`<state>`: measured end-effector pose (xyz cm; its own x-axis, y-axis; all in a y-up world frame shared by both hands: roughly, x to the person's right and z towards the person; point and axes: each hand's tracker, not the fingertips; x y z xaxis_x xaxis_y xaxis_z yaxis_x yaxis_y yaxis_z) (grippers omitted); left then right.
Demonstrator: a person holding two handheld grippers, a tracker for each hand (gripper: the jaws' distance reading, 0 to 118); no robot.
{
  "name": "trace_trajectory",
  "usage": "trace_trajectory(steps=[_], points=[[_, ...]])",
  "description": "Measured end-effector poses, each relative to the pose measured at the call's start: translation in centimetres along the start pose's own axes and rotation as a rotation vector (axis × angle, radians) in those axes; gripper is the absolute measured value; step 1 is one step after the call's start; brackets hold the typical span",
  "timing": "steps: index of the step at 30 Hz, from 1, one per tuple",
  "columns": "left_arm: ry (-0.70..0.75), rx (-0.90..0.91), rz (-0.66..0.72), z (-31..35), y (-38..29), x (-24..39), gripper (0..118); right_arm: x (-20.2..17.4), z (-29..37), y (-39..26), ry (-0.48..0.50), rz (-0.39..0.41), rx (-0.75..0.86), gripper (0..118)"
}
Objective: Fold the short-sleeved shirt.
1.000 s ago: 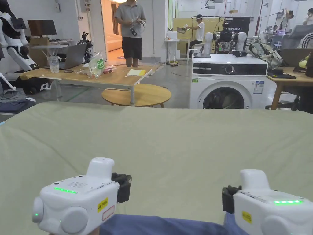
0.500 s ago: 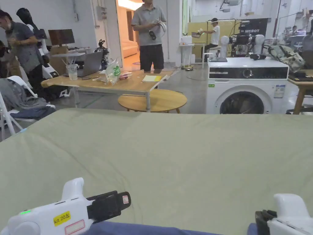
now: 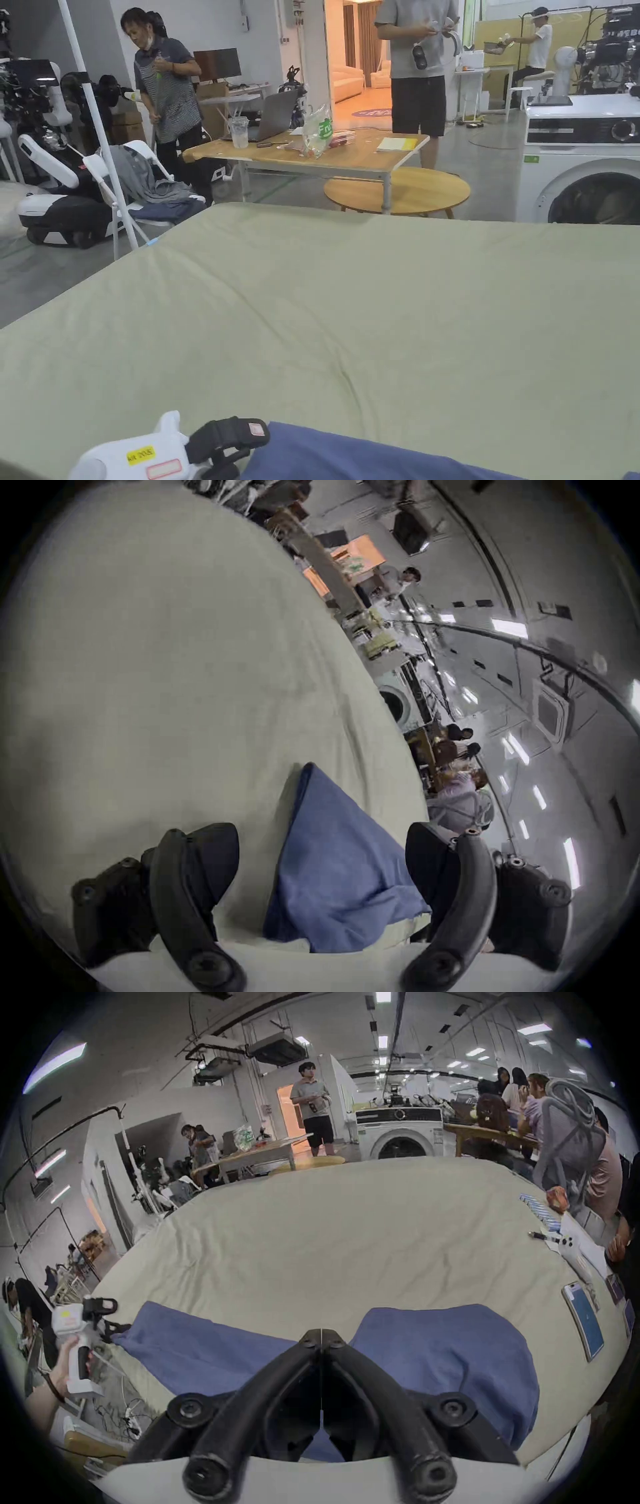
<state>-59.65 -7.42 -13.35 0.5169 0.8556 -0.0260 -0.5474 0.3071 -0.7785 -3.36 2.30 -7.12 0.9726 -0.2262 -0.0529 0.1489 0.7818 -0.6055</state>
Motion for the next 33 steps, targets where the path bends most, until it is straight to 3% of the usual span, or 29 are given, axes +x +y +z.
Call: trace_trajectory(steps=[3,5,7,10,14,19,22,24,26,33], points=[[-0.148,0.039,0.103,-1.5,0.1,-0.6,89,0.1,1.0,0.2,0.005,-0.011,0.02,0],[-0.146,-0.032,0.179,-3.5,0.2,-0.6,52,0.2,1.7,0.4,0.005,-0.022,0.029,0],[-0.09,-0.081,0.184,-5.1,0.7,-1.6,6,0.4,2.2,0.4,0.003,-0.032,0.034,0],[-0.167,-0.02,0.276,-4.5,-0.5,-1.3,2,1.3,2.5,0.2,-0.013,-0.037,0.038,0],[-0.147,0.077,0.193,-0.7,0.6,1.2,1,2.1,3.0,0.0,-0.002,-0.069,0.035,0],[-0.09,0.204,-0.017,5.8,4.5,5.9,1,2.5,3.0,-0.2,0.012,-0.073,0.033,0],[0.083,0.213,-0.32,7.4,3.2,14.1,1,2.7,2.4,-0.3,0.034,-0.084,0.037,0],[0.179,0.173,-0.534,5.1,0.8,18.8,1,2.4,2.0,-0.2,0.058,-0.098,0.038,0],[0.173,0.042,-0.696,1.1,-1.6,21.3,1,2.0,1.9,-0.1,0.081,-0.103,0.032,0],[0.183,-0.327,-0.754,-16.1,-9.7,20.3,1,1.6,4.7,-1.2,0.08,-0.087,0.038,0]])
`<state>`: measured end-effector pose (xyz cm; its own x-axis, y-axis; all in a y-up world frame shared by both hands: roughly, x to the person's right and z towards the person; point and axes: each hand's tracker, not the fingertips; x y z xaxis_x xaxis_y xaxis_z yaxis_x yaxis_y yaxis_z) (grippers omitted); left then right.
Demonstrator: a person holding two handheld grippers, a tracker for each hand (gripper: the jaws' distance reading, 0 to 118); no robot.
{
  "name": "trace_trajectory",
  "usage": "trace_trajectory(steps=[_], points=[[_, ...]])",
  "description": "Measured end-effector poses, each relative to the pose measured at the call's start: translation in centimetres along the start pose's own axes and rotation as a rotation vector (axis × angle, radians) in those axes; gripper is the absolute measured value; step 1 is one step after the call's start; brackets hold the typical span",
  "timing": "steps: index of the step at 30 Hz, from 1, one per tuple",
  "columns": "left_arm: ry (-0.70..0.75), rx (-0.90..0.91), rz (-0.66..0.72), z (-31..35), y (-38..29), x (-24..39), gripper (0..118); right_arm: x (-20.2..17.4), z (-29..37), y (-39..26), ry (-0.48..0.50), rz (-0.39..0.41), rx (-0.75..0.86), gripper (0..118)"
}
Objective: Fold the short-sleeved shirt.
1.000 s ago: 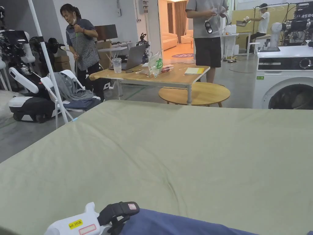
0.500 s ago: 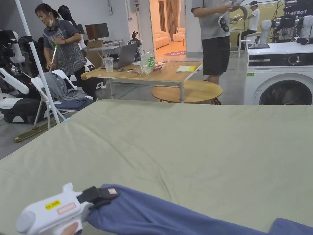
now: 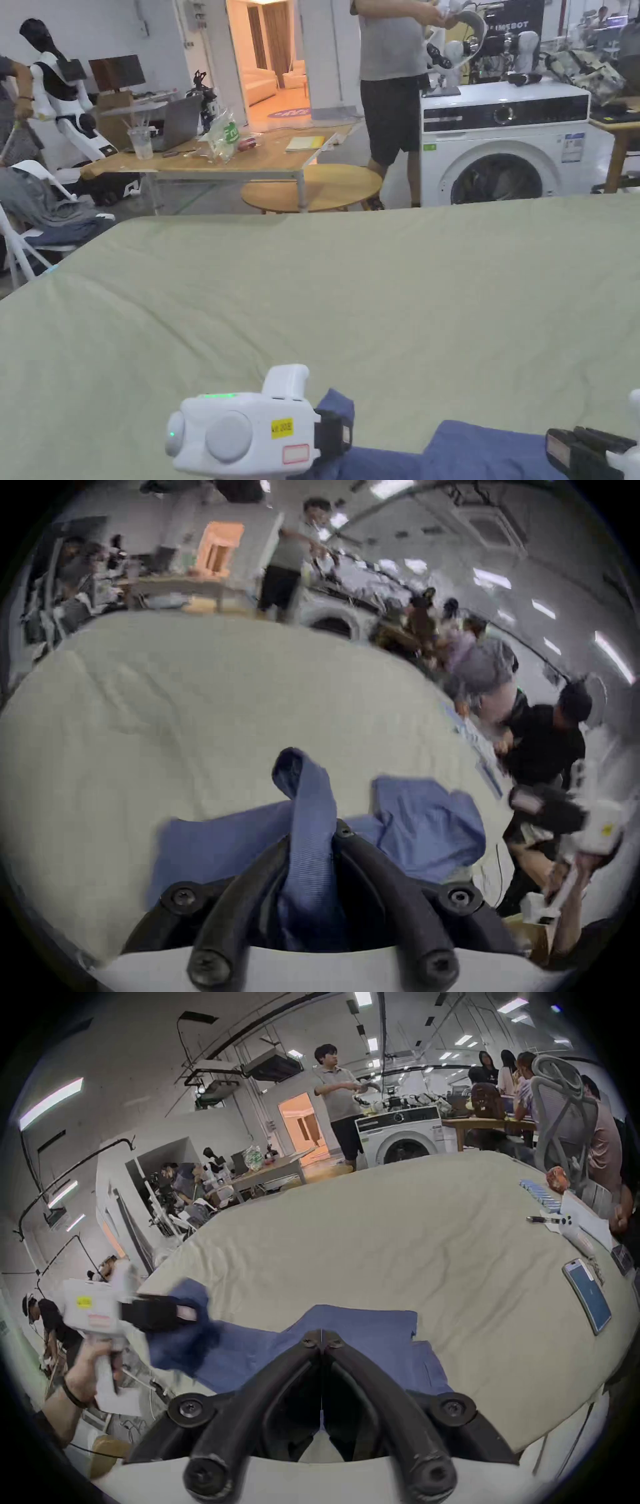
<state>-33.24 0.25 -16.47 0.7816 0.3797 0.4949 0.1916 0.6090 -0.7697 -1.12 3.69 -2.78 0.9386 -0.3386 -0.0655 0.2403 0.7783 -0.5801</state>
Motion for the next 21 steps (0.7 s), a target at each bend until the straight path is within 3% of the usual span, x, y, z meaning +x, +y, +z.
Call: trace_trajectory(steps=[2,3,4,5,6,8,9,10,11,13,18,20,21], points=[[-0.021,-0.017,0.032,-2.1,-0.4,0.3,5,0.4,1.3,-0.2,-0.003,0.017,0.008,0],[-0.084,-0.035,0.026,-2.6,-0.4,0.5,18,0.7,1.8,-0.3,-0.032,0.025,0.022,0],[-0.164,-0.038,0.035,-2.1,-0.3,0.3,45,1.1,2.1,-0.4,-0.046,0.027,0.024,0],[-0.282,-0.012,0.077,-1.3,-0.2,0.3,63,1.6,2.3,-0.4,-0.052,0.025,0.024,0],[-0.371,0.046,0.135,-0.4,-0.1,-0.3,67,2.3,2.3,-0.5,-0.066,0.003,0.027,0],[-0.484,0.103,0.289,1.1,0.2,-2.3,64,3.4,2.3,-0.6,-0.023,-0.051,0.018,0],[-0.496,0.137,0.365,1.9,0.3,-2.9,47,3.8,2.3,-0.6,0.009,-0.068,0.019,0],[-0.49,0.181,0.407,2.3,-0.2,-3.5,5,3.8,2.5,-0.6,-0.002,-0.07,0.022,0],[-0.468,0.182,0.4,2.3,-0.6,-3.9,0,3.8,2.6,-0.6,-0.005,-0.067,0.026,0],[-0.336,0.133,0.337,0.7,-1.3,-3.7,0,3.7,2.7,-0.7,-0.008,-0.058,0.028,0],[-0.257,-0.126,0.33,-6.8,-4.6,-3.1,0,3.4,2.4,-0.9,-0.001,-0.065,0.02,0],[-0.377,-0.061,0.37,-7.0,-5.3,-3.3,0,3.1,2.5,-1.1,-0.006,-0.054,0.008,0],[-0.352,-0.056,0.399,-6.2,-4.9,-3.5,0,3.0,2.5,-1.2,-0.014,-0.043,0.002,0]])
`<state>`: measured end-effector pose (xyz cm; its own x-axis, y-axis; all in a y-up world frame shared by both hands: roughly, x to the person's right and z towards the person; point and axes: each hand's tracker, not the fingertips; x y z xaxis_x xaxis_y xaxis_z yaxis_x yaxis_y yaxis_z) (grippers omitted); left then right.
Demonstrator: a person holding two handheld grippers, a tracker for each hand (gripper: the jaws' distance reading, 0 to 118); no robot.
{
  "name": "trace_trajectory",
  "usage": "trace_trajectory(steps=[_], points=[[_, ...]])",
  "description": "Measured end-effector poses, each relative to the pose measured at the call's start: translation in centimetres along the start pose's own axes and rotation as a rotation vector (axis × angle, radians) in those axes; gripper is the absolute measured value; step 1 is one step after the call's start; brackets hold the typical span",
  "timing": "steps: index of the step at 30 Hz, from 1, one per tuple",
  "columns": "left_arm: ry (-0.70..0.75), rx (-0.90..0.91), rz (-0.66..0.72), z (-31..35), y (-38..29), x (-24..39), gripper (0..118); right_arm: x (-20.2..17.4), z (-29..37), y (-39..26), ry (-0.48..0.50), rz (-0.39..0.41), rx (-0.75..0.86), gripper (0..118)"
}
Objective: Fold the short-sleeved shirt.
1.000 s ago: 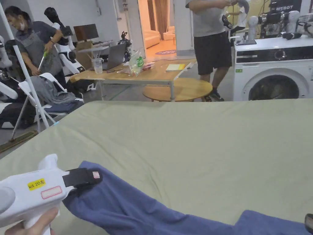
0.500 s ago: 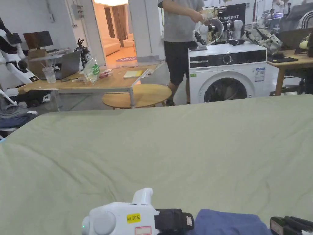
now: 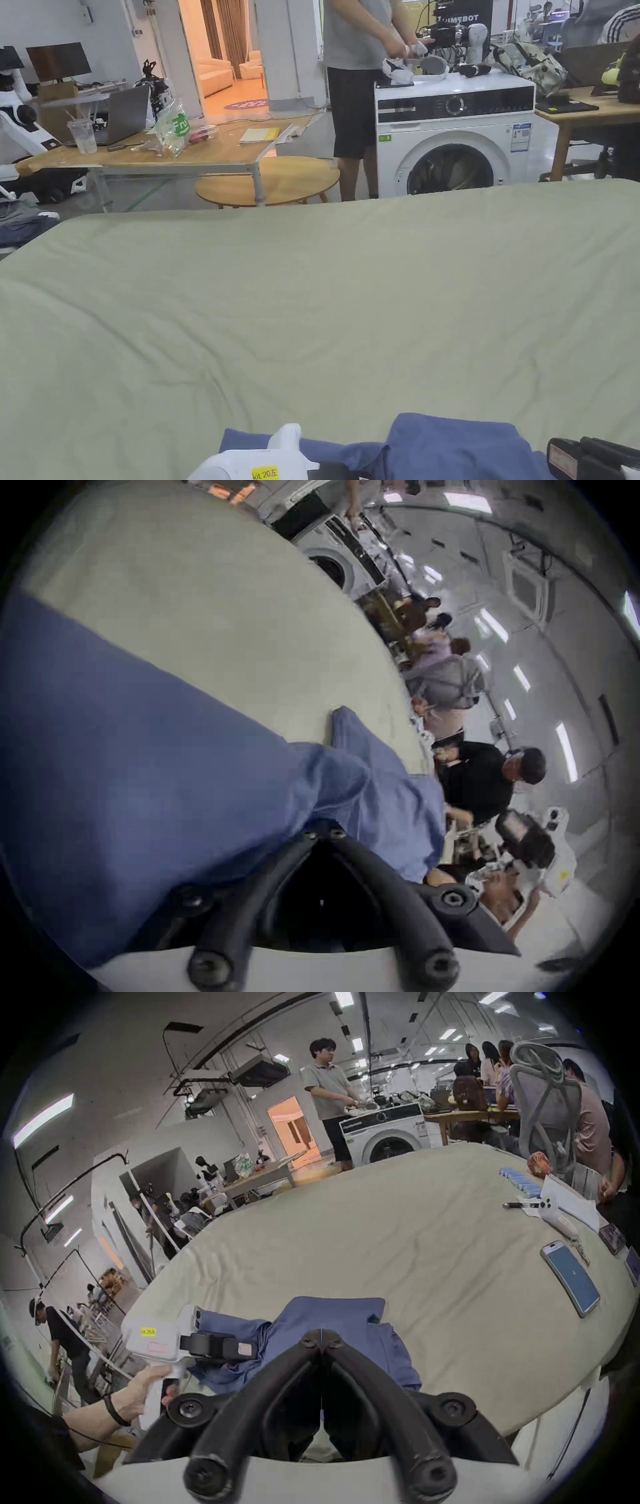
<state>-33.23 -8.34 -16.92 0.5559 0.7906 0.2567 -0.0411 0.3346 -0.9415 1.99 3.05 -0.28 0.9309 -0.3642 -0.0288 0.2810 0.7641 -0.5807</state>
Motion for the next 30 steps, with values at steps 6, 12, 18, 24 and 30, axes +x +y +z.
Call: trace_trajectory(steps=[6,12,18,24,30], points=[[-0.112,0.232,-0.006,9.9,1.7,-0.6,63,-0.1,-0.9,-0.1,0.01,-0.008,-0.019,0],[0.077,0.375,0.115,18.4,3.0,-6.6,75,-1.4,-1.7,0.1,0.035,0.002,-0.029,0],[-0.026,0.242,0.286,13.1,1.3,-10.4,64,-2.1,-1.8,-0.2,0.045,0.002,-0.046,0],[-0.13,0.291,0.384,11.5,-0.3,-9.8,5,-1.6,-0.7,0.2,0.022,0.014,-0.039,0],[-0.017,0.451,0.078,19.7,2.8,-2.6,5,-1.0,-0.8,0.8,0.02,0.002,-0.022,0]])
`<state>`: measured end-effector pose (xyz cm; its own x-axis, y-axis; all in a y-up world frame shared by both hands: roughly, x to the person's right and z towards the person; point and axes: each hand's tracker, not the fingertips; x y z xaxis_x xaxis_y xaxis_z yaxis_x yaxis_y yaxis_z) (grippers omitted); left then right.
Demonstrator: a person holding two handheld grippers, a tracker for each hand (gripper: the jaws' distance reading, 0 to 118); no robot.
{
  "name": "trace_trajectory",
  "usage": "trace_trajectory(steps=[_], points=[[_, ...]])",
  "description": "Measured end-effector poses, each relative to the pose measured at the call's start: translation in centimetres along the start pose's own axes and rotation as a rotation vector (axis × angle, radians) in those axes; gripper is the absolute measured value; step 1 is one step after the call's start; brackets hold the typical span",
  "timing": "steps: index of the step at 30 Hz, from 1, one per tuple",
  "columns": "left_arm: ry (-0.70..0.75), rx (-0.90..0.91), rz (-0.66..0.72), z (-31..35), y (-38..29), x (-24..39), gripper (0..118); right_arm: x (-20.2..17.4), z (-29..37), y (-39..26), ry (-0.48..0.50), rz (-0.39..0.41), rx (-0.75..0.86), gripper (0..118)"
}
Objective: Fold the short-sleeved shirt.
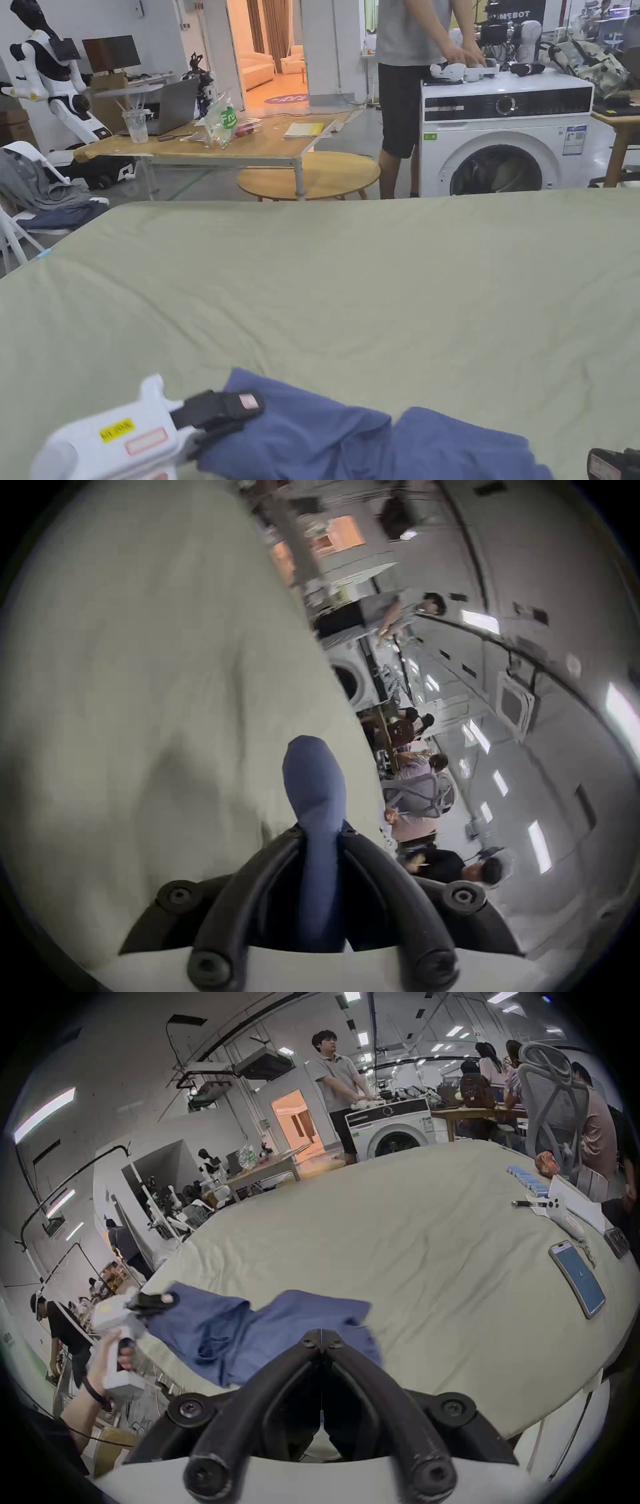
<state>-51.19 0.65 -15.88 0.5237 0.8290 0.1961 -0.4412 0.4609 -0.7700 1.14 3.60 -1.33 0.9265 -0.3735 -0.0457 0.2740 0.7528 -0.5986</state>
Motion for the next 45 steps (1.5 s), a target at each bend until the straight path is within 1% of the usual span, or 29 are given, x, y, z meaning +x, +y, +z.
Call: trace_trajectory(steps=[3,6,8,9,10,13,14,15,16,17,19,21,23,24,25,26,29,30,31,32,35,36,37,39,40,41,43,44,45], points=[[0.057,-0.034,-0.163,0.2,1.5,6.2,5,0.2,-0.4,0.3,0.014,-0.029,0.01,0],[0.126,-0.087,-0.36,-3.7,-1.7,11.9,5,0.1,-0.7,0.3,0.029,-0.05,0.019,0],[0.175,-0.15,-0.369,-8.0,-4.5,13.5,5,-0.3,-0.6,0.1,0.037,-0.048,0.018,0],[0.158,-0.209,-0.388,-10.7,-6.1,13.7,5,-0.2,-0.5,0.0,0.041,-0.041,0.015,0],[0.144,-0.274,-0.404,-12.7,-6.7,11.8,5,-0.3,-0.3,-0.1,0.041,-0.033,0.015,0],[0.135,-0.408,-0.334,-18.4,-10.3,11.3,5,-0.2,0.4,-0.5,0.034,-0.024,0.022,0],[0.108,-0.402,-0.318,-19.5,-11.1,11.4,9,0.1,0.6,-0.6,0.03,-0.029,0.024,0],[0.072,-0.419,-0.305,-20.1,-11.2,11.2,22,0.5,0.7,-0.6,0.021,-0.039,0.026,0],[0.047,-0.43,-0.299,-20.4,-11.2,11.3,46,0.8,0.8,-0.7,0.016,-0.047,0.025,0],[0.015,-0.439,-0.299,-20.3,-11.1,11.5,55,1.3,0.9,-0.9,0.015,-0.052,0.024,0],[-0.104,-0.41,-0.266,-18.6,-10.2,12.4,55,2.1,1.1,-1.2,0.014,-0.054,0.024,0],[-0.147,-0.358,-0.268,-17.1,-9.2,12.4,51,2.6,1.1,-1.4,0.006,-0.064,0.021,0],[-0.091,-0.331,-0.276,-16.7,-8.9,12.3,47,3.1,0.9,-1.6,0.012,-0.084,0.016,0],[-0.058,-0.342,-0.302,-17.1,-9.2,11.8,32,3.3,0.8,-1.7,0.015,-0.093,0.016,0],[-0.036,-0.373,-0.322,-17.8,-9.9,11.3,6,3.2,0.7,-1.9,0.017,-0.102,0.014,0],[-0.01,-0.415,-0.32,-19.0,-10.9,10.9,2,3.3,0.5,-2.0,0.021,-0.111,0.012,0],[0.049,-0.574,-0.366,-22.5,-14.5,9.2,2,3.1,0.1,-2.6,0.022,-0.123,-0.007,0],[0.107,-0.58,-0.395,-23.5,-15.6,8.9,1,2.9,-0.1,-2.8,0.017,-0.116,-0.019,0],[0.119,-0.579,-0.409,-23.8,-16.0,8.6,0,2.7,-0.1,-3.1,0.009,-0.107,-0.033,0],[0.049,-0.528,-0.387,-23.4,-15.6,8.9,0,2.6,-0.2,-3.4,0.003,-0.093,-0.05,0],[0.034,-0.53,-0.352,-22.1,-13.7,10.0,1,2.1,-1.3,-3.9,0.004,-0.071,-0.084,0],[0.006,-0.482,-0.372,-20.9,-13.1,10.6,11,2.0,-2.1,-3.8,0.009,-0.071,-0.094,0],[-0.022,-0.44,-0.394,-19.7,-12.3,11.1,32,1.8,-2.9,-3.4,0.019,-0.071,-0.098,0],[-0.061,-0.342,-0.428,-16.4,-9.8,11.9,57,1.0,-5.2,-2.3,0.075,-0.069,-0.122,0],[-0.056,-0.319,-0.427,-15.2,-8.7,12.0,77,0.5,-6.3,-1.7,0.096,-0.062,-0.141,0],[-0.044,-0.3,-0.425,-14.0,-7.6,11.7,88,0.0,-7.6,-1.1,0.104,-0.048,-0.155,0],[-0.001,-0.253,-0.384,-11.6,-5.5,10.2,90,-1.0,-10.7,-0.1,0.086,-0.002,-0.221,0],[0.019,-0.238,-0.346,-10.7,-4.8,9.1,90,-1.4,-12.3,0.1,0.001,0.029,-0.262,0],[0.046,-0.224,-0.294,-10.0,-4.4,7.9,90,-1.7,-14.0,0.1,-0.078,0.088,-0.329,0]])
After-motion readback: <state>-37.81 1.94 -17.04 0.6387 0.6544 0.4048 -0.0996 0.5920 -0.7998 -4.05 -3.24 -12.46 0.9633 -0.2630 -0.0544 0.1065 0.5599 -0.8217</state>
